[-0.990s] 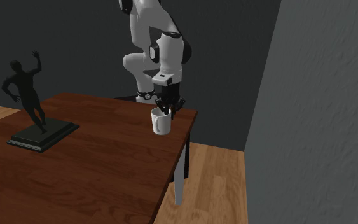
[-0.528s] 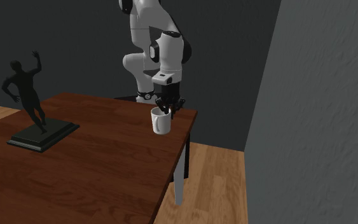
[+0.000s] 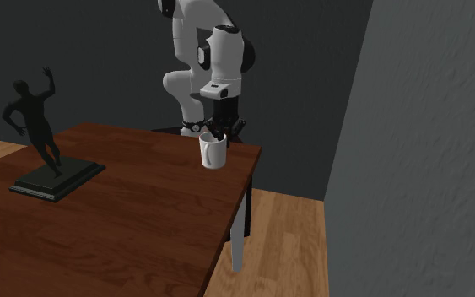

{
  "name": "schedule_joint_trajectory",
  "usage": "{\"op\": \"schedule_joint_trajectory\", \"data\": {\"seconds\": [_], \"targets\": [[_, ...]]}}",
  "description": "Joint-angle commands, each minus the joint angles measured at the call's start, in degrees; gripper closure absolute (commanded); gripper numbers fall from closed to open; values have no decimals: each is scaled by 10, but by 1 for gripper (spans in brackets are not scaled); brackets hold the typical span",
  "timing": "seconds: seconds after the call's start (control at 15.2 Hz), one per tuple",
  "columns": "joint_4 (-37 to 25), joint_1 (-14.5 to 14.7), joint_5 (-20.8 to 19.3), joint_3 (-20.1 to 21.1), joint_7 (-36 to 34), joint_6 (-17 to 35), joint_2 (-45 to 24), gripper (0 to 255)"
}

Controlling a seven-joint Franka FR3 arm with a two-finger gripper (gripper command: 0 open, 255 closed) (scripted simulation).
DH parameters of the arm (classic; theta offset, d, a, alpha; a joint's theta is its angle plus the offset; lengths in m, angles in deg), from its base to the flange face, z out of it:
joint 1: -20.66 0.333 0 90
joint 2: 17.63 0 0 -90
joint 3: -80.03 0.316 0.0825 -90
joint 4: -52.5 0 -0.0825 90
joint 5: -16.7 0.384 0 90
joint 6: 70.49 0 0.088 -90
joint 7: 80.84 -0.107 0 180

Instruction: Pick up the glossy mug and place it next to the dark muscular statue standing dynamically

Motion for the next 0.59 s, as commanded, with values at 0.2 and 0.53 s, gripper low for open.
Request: {"op": "schedule_joint_trajectory", "data": {"seconds": [0.2, 0.53], "targets": [[-20, 1, 6, 0, 5, -40, 21, 255], [-44, 1, 9, -2, 9, -79, 36, 255]]}}
